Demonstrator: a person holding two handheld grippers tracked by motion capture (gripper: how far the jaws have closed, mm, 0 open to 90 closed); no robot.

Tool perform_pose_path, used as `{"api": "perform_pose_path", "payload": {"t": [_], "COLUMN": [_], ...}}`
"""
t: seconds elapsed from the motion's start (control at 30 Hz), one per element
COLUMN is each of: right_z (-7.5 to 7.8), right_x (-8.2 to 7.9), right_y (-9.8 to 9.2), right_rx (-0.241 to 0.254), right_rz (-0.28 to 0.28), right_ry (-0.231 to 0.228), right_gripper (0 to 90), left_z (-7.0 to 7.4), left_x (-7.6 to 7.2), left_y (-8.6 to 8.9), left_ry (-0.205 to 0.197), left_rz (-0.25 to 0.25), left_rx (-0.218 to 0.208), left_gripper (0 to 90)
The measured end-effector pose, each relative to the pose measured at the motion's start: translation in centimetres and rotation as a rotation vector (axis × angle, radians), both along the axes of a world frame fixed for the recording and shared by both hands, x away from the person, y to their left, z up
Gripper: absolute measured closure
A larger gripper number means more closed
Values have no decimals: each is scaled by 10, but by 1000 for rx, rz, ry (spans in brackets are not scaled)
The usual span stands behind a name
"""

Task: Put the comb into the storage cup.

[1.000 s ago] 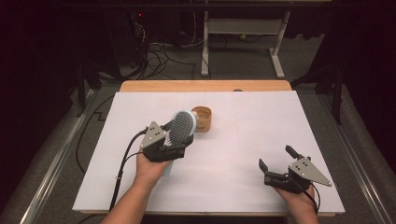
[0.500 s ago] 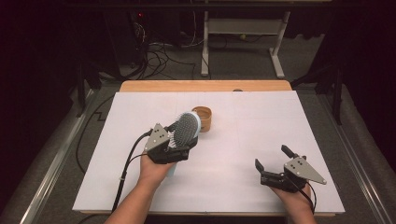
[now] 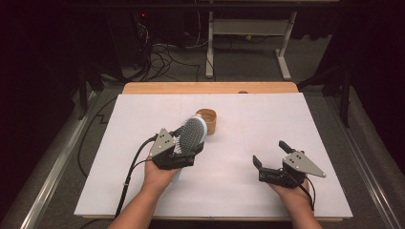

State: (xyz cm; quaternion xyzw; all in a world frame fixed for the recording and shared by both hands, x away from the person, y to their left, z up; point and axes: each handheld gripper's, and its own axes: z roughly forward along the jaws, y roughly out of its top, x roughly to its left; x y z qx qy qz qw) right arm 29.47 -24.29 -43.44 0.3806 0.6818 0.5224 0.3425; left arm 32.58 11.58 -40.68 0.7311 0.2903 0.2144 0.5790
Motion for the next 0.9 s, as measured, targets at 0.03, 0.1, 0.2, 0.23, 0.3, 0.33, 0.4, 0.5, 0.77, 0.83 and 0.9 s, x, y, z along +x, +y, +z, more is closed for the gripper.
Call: {"api": "perform_pose_path", "payload": {"t": [0.03, 0.1, 0.2, 0.23, 0.3, 0.33, 0.4, 0.5, 0.77, 0.83, 0.9], "right_z": [1, 3, 6, 8, 10, 11, 12, 14, 21, 23, 27], "right_x": [1, 4, 7, 7, 9, 9, 11, 12, 13, 13, 12], "right_y": [2, 5, 10, 12, 16, 18, 21, 26, 35, 38, 43], "right_rx": [2, 0, 4, 5, 8, 9, 14, 22, 46, 51, 57], "right_rz": [5, 14, 31, 35, 45, 51, 60, 75, 107, 117, 131], "right_ry": [3, 4, 1, -3, -4, -6, -5, 0, 0, -3, -13], "right_gripper": [4, 4, 4, 5, 4, 4, 4, 3, 3, 4, 4], "left_z": [0, 0, -1, -1, -2, -2, -2, -2, -3, -3, -4], "left_x": [0, 0, -1, -1, -2, -2, -2, -3, -5, -5, -6], "left_y": [0, 0, 0, 0, 0, 0, 0, 0, -2, -3, -4], "left_ry": [0, -1, -3, -3, -5, -7, -9, -9, -13, -13, -8], "left_rz": [0, 0, 2, 2, 3, 3, 4, 3, 0, -1, 0], "left_rx": [1, 3, 7, 8, 8, 8, 9, 9, 16, 18, 17], "left_gripper": [208, 208, 208, 208, 208, 208, 208, 208, 208, 208, 208]}}
